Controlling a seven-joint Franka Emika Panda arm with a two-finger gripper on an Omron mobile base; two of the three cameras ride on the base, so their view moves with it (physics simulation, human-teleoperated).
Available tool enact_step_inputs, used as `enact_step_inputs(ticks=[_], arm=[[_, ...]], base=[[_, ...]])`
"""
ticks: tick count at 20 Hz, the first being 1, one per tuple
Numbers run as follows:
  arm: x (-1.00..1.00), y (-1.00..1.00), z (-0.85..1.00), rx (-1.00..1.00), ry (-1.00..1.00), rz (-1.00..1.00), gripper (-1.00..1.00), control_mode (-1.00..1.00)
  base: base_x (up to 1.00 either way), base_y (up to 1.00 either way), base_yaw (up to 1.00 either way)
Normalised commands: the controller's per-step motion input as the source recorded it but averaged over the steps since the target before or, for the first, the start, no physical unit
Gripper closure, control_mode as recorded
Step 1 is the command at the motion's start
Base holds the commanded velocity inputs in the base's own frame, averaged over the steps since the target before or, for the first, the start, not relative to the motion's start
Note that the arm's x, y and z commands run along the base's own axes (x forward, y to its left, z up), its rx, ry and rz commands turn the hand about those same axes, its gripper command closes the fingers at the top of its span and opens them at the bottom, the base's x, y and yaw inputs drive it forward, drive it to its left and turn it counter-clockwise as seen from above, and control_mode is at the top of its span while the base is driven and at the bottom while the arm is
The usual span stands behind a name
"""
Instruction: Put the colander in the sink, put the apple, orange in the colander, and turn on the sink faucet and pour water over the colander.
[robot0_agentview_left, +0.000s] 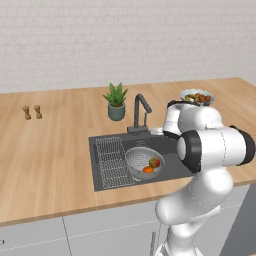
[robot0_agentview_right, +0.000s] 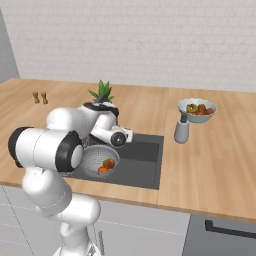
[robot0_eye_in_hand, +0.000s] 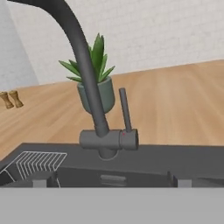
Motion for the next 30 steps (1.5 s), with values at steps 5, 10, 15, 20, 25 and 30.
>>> enact_step_inputs(ticks=[5,10,15,20,25,30], arm=[[0.03,0.00,0.32,0.01,-0.05,-0.03,-1.00,-1.00],[0.01,-0.01,0.05,0.00,-0.06,0.00,-1.00,-1.00],[0.00,-0.07,0.00,0.00,-0.05,0.00,-1.00,-1.00],[0.06,-0.07,0.00,0.00,-0.05,0.00,-1.00,-1.00],[0.27,-0.27,-0.02,0.04,-0.09,0.01,-1.00,-1.00],[0.41,-0.12,-0.13,0.02,-0.07,0.01,-1.00,-1.00]], base=[[0.00,0.00,0.00],[0.00,0.00,0.00],[0.00,0.00,0.00],[0.00,0.00,0.00],[0.00,0.00,0.00],[0.00,0.00,0.00]])
